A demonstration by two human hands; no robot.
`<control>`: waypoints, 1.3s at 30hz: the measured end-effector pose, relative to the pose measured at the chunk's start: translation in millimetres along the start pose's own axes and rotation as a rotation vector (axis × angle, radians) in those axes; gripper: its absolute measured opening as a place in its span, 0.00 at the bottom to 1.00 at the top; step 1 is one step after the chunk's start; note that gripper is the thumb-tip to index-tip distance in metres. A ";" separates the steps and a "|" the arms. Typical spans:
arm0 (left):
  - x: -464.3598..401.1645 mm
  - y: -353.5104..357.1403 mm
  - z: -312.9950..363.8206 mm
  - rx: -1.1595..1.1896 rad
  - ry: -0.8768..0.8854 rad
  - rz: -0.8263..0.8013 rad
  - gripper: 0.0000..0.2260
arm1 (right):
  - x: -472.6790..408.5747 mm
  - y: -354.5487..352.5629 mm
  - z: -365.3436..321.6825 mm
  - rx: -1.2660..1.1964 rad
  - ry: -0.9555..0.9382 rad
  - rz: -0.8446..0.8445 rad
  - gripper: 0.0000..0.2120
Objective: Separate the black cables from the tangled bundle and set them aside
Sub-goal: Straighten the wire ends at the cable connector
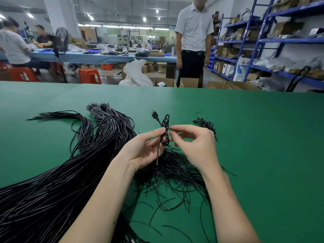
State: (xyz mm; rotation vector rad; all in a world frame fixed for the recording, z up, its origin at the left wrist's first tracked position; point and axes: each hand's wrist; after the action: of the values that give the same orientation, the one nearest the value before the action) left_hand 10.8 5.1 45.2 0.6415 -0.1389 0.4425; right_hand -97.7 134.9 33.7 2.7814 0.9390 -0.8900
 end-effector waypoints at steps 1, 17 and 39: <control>-0.2 0.1 0.4 -0.008 0.007 0.007 0.07 | 0.7 -0.6 0.5 0.058 -0.052 -0.001 0.06; 1.9 -19.0 9.2 -0.707 0.293 -0.103 0.09 | -0.6 -11.5 -7.5 -0.573 0.799 -0.243 0.12; -5.2 -18.3 0.4 -0.563 0.278 -0.093 0.07 | 6.7 -1.9 6.1 -0.055 0.101 -0.125 0.04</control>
State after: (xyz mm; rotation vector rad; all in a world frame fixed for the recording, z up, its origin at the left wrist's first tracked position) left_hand 14.2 -10.0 34.1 0.0302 0.0329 0.3757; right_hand -97.5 138.5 25.1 2.7703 1.1452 -0.7314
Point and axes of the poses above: each hand's wrist, its own x-axis away from the middle knuckle, its own y-axis out of the palm, z = x × y, and after that the axes turned 9 degrees about -x, right-handed
